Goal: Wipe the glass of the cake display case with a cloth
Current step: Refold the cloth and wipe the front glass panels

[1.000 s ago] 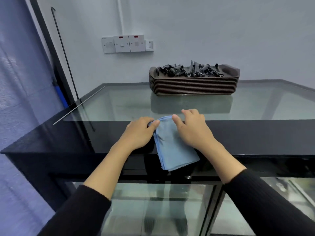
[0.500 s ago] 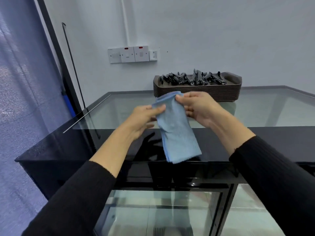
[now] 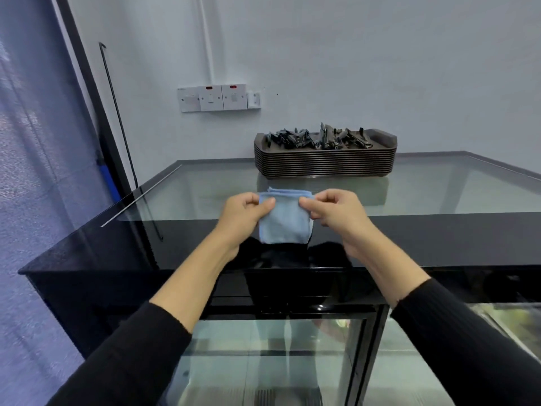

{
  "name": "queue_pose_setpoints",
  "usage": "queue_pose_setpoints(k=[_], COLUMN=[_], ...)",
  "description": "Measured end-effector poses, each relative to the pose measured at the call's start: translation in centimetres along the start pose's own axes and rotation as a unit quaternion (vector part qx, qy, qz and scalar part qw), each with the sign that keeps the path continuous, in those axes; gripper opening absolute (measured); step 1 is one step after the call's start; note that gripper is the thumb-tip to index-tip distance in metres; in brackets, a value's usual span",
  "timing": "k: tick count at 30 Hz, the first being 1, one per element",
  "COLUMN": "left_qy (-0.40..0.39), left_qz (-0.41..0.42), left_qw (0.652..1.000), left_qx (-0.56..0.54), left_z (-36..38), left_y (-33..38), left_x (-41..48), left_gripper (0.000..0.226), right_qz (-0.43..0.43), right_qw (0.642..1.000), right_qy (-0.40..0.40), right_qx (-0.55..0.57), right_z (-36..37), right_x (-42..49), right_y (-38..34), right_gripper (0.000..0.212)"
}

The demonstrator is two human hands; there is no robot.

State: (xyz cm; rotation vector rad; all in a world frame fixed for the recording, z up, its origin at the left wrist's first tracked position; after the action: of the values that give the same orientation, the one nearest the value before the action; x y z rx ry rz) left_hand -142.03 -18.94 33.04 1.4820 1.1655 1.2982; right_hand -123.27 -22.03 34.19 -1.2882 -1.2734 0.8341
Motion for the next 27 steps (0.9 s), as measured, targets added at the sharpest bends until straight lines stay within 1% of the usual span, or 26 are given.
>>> queue_pose_setpoints(k=[1, 3, 5, 6, 8, 10, 11, 13, 15, 17, 20, 23, 25, 27], left_qy=[0.016, 0.048, 0.065, 0.064, 0.048, 0.023, 0.017, 0.017, 0.006, -0.014, -0.051, -0.081, -0.097, -0.109], left_qz=[-0.010, -0.004, 0.009, 0.005, -0.012, -0.022, -0.024, -0.022, -0.021, -0.026, -0.015, 0.039, 0.086, 0.119], left_qw=[1.000, 0.998, 0.993, 0.989, 0.977, 0.955, 0.947, 0.949, 0.954, 0.956, 0.949, 0.953, 0.962, 0.971], left_qx=[0.008, 0.041, 0.095, 0.130, 0.208, 0.293, 0.320, 0.315, 0.299, 0.293, 0.310, 0.290, 0.242, 0.178], left_z=[0.3, 0.8, 1.2, 1.4, 1.7, 2.0, 2.1, 2.3, 2.0, 1.6, 1.5, 1.6, 1.0, -0.6], left_y=[-0.8, -1.4, -1.7, -1.9, -2.2, -2.6, -2.6, -2.4, -2.4, -2.8, -2.5, -1.7, -1.0, -0.3], left_x=[-0.1, -0.1, 0.4, 0.6, 0.9, 1.2, 1.2, 1.2, 0.7, 0.2, -1.4, -4.0, -6.6, -9.7], left_gripper=[0.011, 0.012, 0.014, 0.019, 0.034, 0.035, 0.041, 0.049, 0.049, 0.035, 0.033, 0.024, 0.015, 0.014], right_qz=[-0.002, -0.005, -0.004, -0.006, -0.012, -0.012, -0.013, -0.019, -0.029, -0.048, -0.090, -0.121, -0.121, -0.109], right_qw=[0.999, 0.993, 0.979, 0.974, 0.971, 0.973, 0.972, 0.972, 0.980, 0.989, 0.986, 0.980, 0.980, 0.984], right_qy=[0.021, 0.046, 0.057, 0.059, 0.058, 0.058, 0.056, 0.051, 0.045, 0.034, 0.060, 0.111, 0.133, 0.128], right_qx=[-0.034, -0.112, -0.194, -0.220, -0.231, -0.224, -0.228, -0.229, -0.189, -0.138, -0.127, -0.113, -0.087, -0.053], right_z=[0.1, 0.4, 0.8, 0.9, 0.9, 0.9, 1.0, 1.0, 0.7, 0.4, -0.2, -0.4, -0.2, 0.3], right_x=[0.2, 0.7, 0.8, 0.8, 0.8, 1.1, 1.2, 1.2, 0.7, -0.4, -3.5, -7.7, -10.6, -13.3], right_y=[0.8, 2.1, 3.0, 3.4, 3.8, 4.0, 4.1, 4.1, 3.9, 3.7, 3.0, 2.2, 2.0, 2.3], right_gripper=[0.020, 0.023, 0.021, 0.023, 0.030, 0.034, 0.033, 0.032, 0.033, 0.034, 0.029, 0.025, 0.027, 0.031])
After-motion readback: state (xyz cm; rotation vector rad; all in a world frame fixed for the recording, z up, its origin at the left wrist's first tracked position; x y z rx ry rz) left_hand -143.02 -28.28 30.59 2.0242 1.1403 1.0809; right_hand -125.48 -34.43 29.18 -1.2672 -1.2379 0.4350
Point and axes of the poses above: each hand's wrist, its own x-axis towards the middle knuckle, its own z-axis out of the palm, y = z × x, the point moved 4 cm from there along x, towards the middle knuckle, and after that the axes turned 2 degrees about y, right-handed, at the moved point
